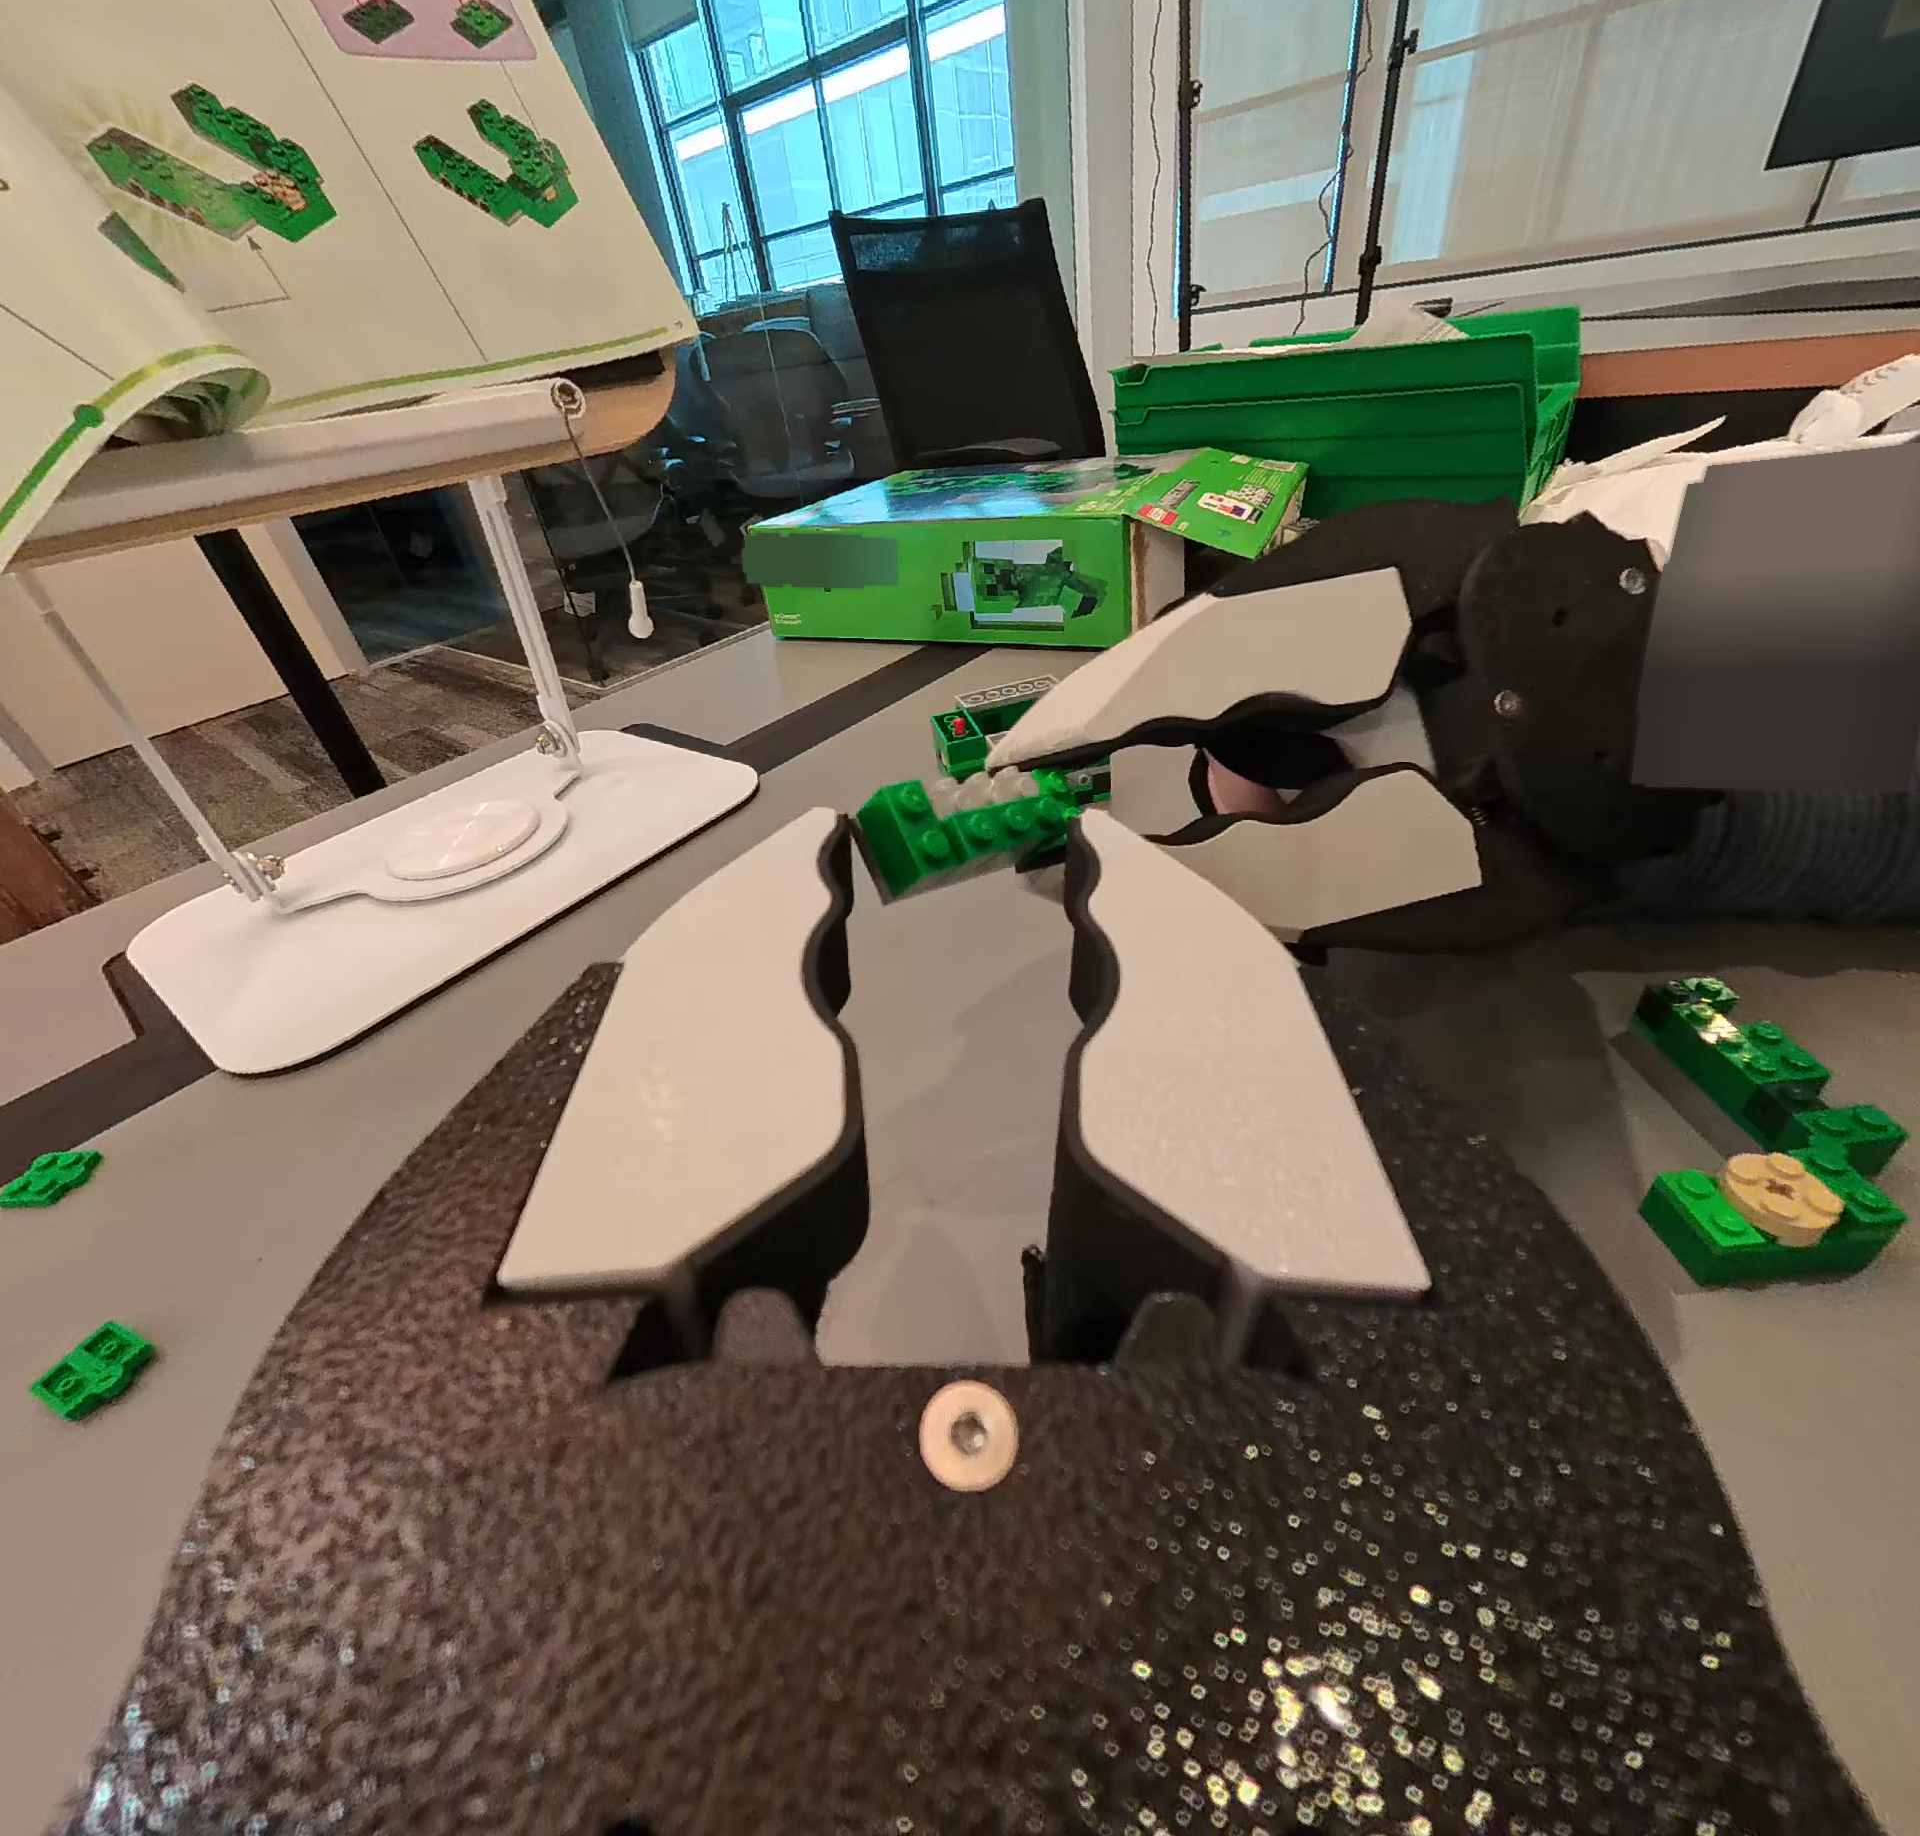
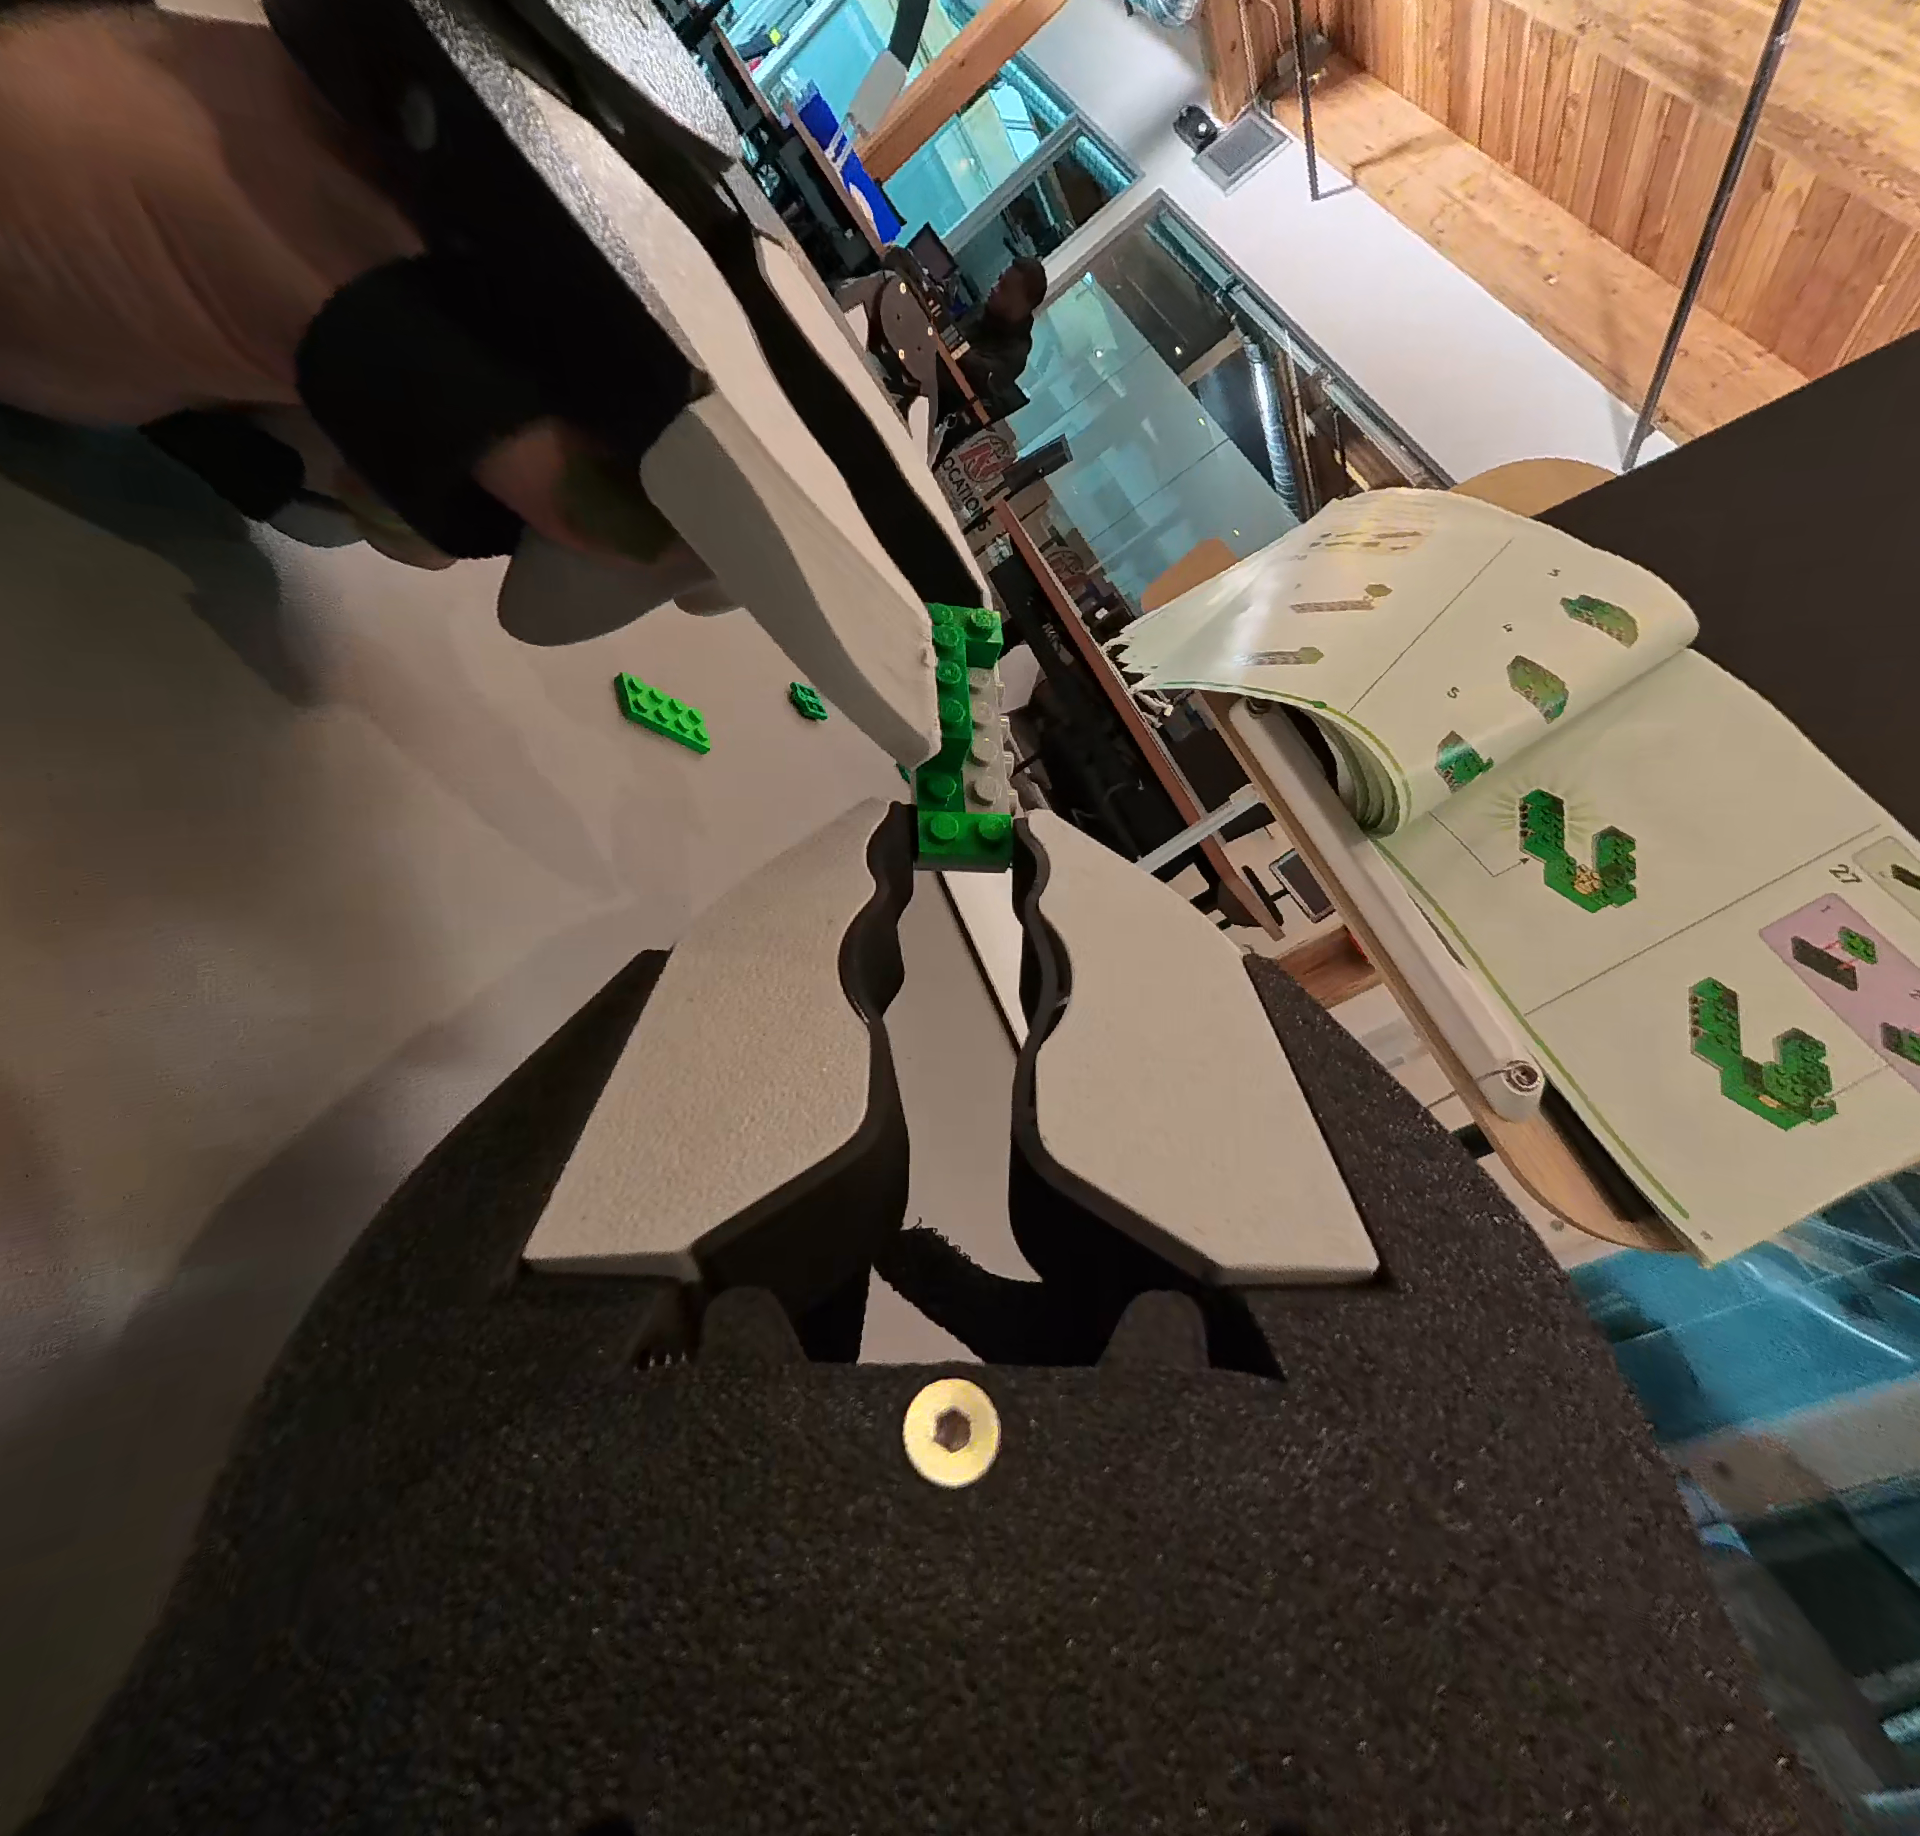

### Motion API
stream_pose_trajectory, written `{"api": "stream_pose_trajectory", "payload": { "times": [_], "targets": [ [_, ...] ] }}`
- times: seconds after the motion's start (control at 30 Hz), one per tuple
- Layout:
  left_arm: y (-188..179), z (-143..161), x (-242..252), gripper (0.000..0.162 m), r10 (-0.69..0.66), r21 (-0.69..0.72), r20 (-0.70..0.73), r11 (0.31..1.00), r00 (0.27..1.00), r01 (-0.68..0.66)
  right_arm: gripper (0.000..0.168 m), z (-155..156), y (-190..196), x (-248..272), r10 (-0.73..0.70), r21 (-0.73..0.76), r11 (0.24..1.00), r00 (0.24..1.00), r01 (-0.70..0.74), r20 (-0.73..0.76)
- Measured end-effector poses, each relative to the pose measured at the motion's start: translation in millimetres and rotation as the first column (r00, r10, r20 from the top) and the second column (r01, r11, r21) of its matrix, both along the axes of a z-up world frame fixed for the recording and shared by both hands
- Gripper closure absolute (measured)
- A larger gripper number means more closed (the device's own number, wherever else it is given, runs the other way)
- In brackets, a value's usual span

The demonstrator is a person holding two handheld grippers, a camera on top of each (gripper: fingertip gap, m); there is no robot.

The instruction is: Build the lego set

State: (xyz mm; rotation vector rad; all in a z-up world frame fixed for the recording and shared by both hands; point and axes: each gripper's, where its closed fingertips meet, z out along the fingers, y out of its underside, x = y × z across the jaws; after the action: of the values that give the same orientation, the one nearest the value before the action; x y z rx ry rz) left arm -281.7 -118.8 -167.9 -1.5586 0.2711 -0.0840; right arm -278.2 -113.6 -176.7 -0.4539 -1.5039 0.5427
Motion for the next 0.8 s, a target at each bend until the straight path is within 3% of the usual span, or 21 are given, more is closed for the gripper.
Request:
{"api": "stream_pose_trajectory", "payload": {
  "times": [0.27,0.37,0.43,0.8],
  "targets": [
    [-0.1,-0.2,-0.4,0.123,0.003,-0.006,-0.003,1.000,1.000,-0.003,0.151,-0.3,0.1,-0.2,-0.003,0.006,1.000,1.000,0.003,0.000],
    [0.8,-0.1,-0.8,0.116,0.016,-0.004,-0.012,1.000,1.000,-0.017,0.151,-3.2,-1.4,-0.7,-0.001,0.026,1.000,1.000,0.000,0.011],
    [1.0,-1.7,-0.8,0.122,0.018,-0.015,-0.018,1.000,1.000,-0.018,0.151,-3.2,-2.7,-0.7,-0.005,0.049,0.999,1.000,0.004,0.007],
    [-0.1,-1.5,-5.6,0.123,0.036,-0.021,-0.011,0.999,0.999,-0.036,0.147,-5.1,-2.1,-1.0,0.003,0.037,0.999,1.000,-0.003,0.011]
  ]
}}
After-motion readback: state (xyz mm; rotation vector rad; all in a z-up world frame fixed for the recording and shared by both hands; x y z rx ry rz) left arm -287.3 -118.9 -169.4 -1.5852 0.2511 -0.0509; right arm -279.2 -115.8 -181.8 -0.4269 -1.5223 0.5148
